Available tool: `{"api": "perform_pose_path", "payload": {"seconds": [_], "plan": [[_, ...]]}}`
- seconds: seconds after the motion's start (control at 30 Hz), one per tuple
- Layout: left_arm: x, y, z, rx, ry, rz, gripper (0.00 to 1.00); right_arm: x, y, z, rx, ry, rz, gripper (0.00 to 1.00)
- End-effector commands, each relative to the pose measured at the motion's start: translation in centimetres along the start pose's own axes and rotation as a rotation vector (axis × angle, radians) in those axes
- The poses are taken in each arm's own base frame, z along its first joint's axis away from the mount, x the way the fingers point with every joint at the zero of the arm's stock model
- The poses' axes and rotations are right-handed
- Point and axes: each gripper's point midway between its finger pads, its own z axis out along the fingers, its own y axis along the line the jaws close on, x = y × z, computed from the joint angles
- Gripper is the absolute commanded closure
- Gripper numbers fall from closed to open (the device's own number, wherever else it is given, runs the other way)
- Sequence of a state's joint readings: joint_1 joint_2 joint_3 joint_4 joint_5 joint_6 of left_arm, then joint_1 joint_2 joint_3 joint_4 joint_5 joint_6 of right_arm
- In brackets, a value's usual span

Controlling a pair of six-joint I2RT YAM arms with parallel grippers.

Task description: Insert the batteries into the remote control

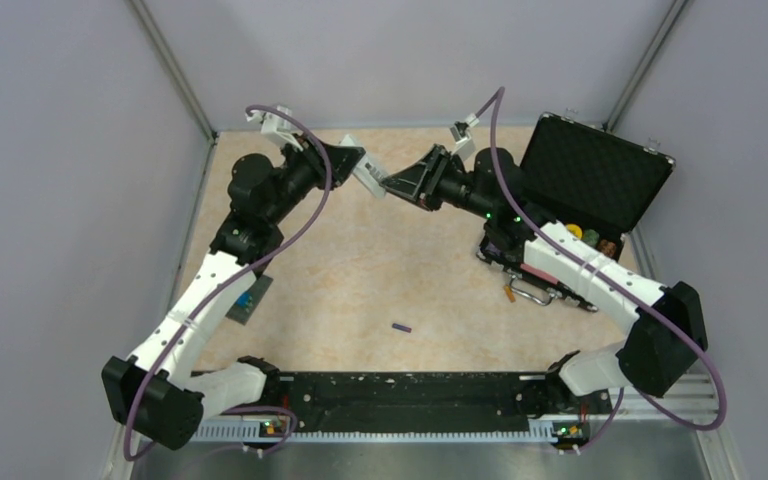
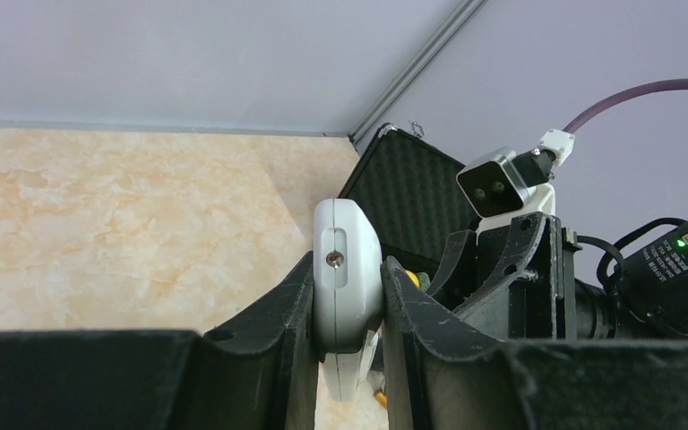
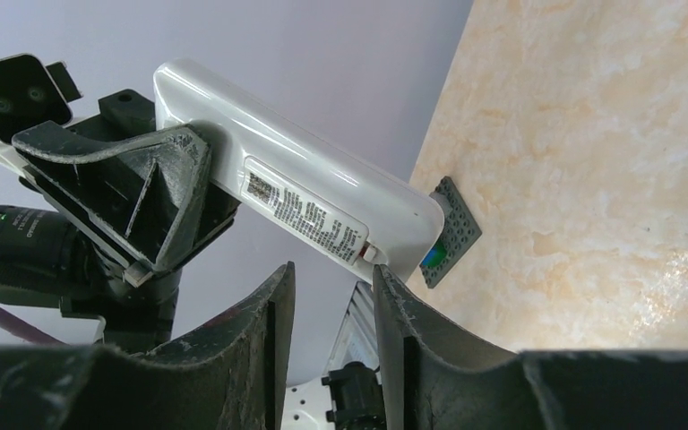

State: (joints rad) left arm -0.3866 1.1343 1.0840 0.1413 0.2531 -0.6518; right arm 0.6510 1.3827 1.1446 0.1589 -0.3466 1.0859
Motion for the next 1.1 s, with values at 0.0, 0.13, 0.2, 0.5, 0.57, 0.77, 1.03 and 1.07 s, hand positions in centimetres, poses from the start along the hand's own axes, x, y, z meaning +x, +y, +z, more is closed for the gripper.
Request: {"api": "perform_pose_path", "payload": {"seconds": [0.0,0.13,0.2,0.5,0.57,0.77,1.03,1.07], "plan": [[-2.6,-2.3,-0.8,0.084,-0.093,0.048,1.00,-1.6,2.9,-0.1,-0.089,-0.045,-0.028,0.63],[-2.4,-2.7,-0.9,0.105,-0.085,0.047,1.00,-1.8,2.9,0.0,-0.103,-0.057,-0.021,0.63],[-2.4,-2.8,-0.9,0.109,-0.082,0.049,1.00,-1.8,3.1,0.1,-0.115,-0.059,-0.019,0.65],[-2.4,-2.6,-1.1,0.100,-0.093,0.046,1.00,-1.6,2.4,0.0,-0.093,-0.059,0.002,0.68],[-2.3,-2.3,-1.1,0.089,-0.093,0.047,1.00,-1.6,2.4,-0.1,-0.088,-0.060,0.004,0.68],[-2.1,-2.0,-1.1,0.079,-0.091,0.046,1.00,-1.5,2.3,-0.1,-0.092,-0.061,0.027,0.66],[-2.1,-1.7,-1.1,0.066,-0.095,0.041,1.00,-1.2,1.5,-0.5,-0.074,-0.067,0.044,0.66],[-2.0,-1.7,-1.0,0.067,-0.092,0.040,1.00,-1.1,1.3,-0.5,-0.070,-0.067,0.046,0.66]]}}
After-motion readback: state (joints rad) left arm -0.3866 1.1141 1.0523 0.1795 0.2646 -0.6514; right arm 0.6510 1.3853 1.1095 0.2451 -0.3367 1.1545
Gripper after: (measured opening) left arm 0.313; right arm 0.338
